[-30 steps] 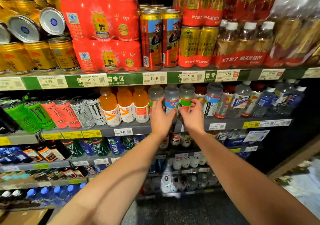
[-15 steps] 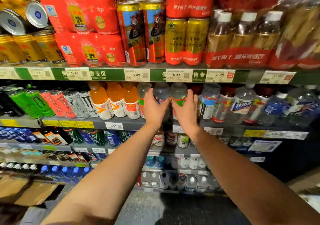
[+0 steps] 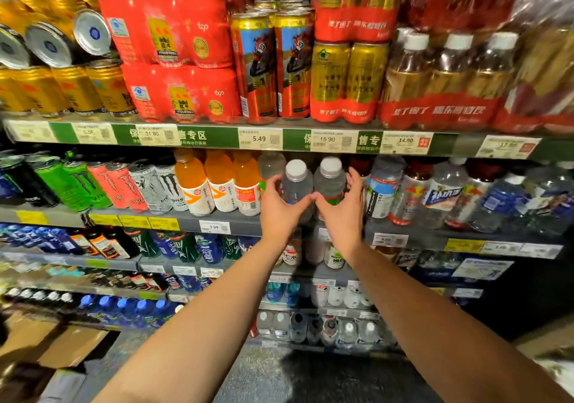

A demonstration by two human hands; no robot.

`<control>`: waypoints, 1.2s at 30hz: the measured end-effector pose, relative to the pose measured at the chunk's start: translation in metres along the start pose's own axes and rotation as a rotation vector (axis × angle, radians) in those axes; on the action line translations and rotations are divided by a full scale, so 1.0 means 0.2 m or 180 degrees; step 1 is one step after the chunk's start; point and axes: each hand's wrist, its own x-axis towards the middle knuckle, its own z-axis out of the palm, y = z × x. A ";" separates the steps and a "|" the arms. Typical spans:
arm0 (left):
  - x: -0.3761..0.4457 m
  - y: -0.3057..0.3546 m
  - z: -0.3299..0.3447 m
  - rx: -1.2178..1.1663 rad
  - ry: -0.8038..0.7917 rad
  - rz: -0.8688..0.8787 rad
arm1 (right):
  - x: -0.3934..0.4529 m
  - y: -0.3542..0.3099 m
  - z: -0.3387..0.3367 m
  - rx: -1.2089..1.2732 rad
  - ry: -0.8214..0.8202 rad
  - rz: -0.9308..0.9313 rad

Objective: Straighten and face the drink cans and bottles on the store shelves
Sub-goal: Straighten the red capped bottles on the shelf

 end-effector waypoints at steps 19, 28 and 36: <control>-0.12 -0.10 -0.23 -0.1312 0.0420 -0.0375 | -0.04 0.07 0.05 0.0007 -0.0108 -0.0019; -0.11 -0.19 -0.44 -0.1456 0.0393 -0.0541 | 0.10 -0.03 0.21 0.0174 -0.0503 0.0403; -0.09 -0.21 -0.53 -0.1334 0.0243 -0.0442 | 0.06 -0.05 0.27 0.0170 -0.0475 0.0590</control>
